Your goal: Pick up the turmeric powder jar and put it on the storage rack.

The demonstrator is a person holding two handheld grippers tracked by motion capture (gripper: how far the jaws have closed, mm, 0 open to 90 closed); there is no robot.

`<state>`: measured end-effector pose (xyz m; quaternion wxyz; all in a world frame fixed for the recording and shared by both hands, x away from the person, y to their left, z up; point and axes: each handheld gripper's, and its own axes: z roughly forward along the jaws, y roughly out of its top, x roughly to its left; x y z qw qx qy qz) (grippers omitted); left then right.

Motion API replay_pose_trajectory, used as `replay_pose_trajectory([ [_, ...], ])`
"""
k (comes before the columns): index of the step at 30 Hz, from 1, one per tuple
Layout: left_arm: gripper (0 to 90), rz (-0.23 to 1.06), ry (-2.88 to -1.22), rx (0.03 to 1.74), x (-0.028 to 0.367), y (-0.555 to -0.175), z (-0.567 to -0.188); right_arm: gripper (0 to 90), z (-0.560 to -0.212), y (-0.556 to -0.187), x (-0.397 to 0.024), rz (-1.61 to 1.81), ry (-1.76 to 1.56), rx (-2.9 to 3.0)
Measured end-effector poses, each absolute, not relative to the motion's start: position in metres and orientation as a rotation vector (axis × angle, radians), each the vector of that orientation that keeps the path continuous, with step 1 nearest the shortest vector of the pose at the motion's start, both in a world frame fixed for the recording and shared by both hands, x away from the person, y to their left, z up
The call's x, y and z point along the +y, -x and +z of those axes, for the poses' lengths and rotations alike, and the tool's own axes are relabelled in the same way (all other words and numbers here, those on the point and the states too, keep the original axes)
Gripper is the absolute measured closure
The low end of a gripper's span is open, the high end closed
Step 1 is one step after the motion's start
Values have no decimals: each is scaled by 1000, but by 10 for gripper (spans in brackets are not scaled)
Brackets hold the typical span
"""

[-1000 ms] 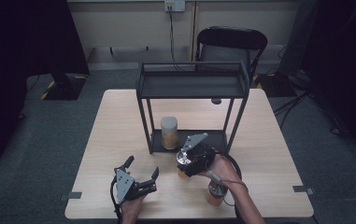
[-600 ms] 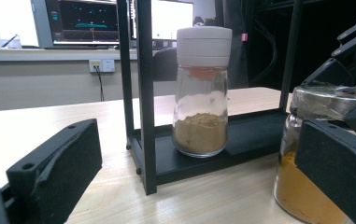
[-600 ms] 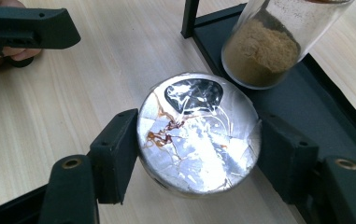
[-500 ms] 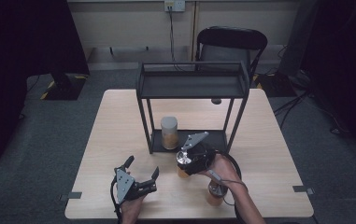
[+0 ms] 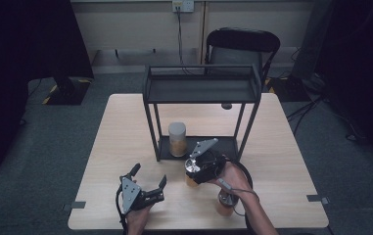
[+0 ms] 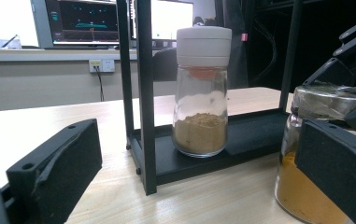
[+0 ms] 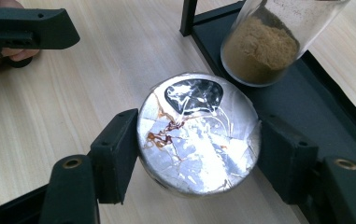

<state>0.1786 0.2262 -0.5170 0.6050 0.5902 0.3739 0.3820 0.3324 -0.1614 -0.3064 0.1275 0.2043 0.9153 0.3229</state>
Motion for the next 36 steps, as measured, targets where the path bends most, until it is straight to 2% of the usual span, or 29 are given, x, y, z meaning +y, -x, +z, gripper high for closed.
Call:
replay_pose_trajectory([
  [36, 1, 884, -1369, 864, 226, -179, -517, 344, -301, -328, -164, 971, -651, 2624],
])
